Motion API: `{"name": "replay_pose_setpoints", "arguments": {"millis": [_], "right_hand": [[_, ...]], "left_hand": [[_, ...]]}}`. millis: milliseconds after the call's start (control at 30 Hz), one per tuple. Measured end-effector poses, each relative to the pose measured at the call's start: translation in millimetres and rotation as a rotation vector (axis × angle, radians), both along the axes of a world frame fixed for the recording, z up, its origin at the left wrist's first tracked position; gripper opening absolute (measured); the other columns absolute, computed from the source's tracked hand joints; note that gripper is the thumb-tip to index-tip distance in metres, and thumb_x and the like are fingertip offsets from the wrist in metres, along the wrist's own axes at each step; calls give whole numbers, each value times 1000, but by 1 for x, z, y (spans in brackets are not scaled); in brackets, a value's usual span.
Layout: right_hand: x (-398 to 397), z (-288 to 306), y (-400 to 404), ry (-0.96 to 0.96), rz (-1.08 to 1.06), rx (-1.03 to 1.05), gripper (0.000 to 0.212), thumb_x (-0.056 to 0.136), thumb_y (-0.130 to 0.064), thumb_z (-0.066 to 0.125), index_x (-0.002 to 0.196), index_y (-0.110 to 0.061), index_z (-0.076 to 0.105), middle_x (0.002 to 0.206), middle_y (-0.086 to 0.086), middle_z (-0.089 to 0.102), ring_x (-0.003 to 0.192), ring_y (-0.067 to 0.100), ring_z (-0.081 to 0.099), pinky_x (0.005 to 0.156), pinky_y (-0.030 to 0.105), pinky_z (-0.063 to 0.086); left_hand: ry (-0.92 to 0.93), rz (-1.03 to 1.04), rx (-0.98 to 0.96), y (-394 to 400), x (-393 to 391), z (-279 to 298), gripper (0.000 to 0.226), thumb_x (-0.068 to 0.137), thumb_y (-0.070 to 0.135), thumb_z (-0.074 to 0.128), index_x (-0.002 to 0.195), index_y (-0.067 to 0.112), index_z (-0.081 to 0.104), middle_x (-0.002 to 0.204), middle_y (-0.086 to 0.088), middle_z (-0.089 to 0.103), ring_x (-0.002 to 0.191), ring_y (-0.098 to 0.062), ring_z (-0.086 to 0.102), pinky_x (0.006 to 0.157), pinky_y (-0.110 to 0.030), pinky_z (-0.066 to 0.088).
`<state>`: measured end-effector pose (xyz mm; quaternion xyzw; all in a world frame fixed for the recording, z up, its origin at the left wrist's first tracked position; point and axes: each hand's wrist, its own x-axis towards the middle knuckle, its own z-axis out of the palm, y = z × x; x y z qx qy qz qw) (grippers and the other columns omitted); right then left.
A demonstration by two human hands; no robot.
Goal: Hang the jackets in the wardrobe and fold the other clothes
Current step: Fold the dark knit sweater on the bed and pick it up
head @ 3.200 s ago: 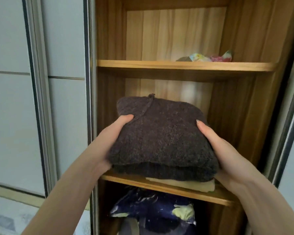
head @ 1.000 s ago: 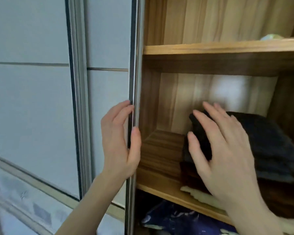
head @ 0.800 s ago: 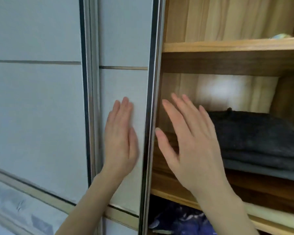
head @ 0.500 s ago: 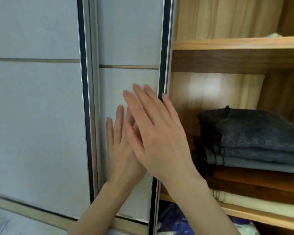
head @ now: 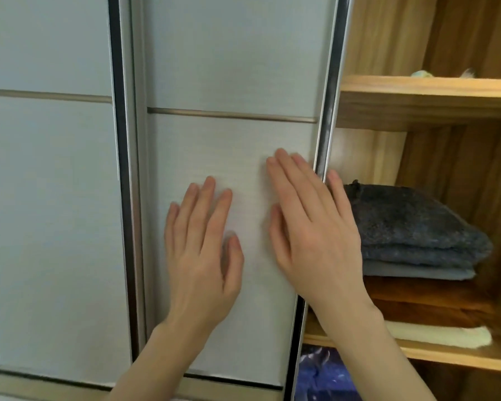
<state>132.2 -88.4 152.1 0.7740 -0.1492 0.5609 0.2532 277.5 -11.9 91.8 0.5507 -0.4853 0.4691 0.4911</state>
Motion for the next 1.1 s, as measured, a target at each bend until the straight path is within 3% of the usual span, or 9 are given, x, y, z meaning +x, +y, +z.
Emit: {"name": "replay_pose_setpoints", "arguments": {"millis": [533,733,933,1100], "right_hand": [[-95,-7,-38,-96,-145,115,52,106,-21,54,155,-10,44,165,11,36,156,26,29,129,45,16],[-120,-9,-43,-130,-225,199,54,107,-30,53,156,-9,41,167,15,31,156,30,26,126,52,21],[-113,-28,-34,-8,-172,196,59,110,-38,48,163,-19,31,173,7,18,161,22,10,130,48,13],[-112,-48,-43,35,-172,194,65,108,-50,45,164,-25,26,174,5,11,161,25,5,127,56,13]], "left_hand": [[-28,60,23,-17,-28,-14,55,101,15,54,154,4,46,166,-19,33,157,-38,25,126,-63,20],[-98,73,84,-38,-57,-18,57,104,20,51,158,8,41,168,-18,31,158,-35,24,127,-58,20],[-112,15,62,-57,-97,-16,56,102,19,54,156,8,45,167,-16,34,158,-32,28,127,-52,21],[-76,-12,24,-65,-113,-20,52,104,18,52,153,5,47,165,-19,35,157,-34,28,127,-56,21]]}}
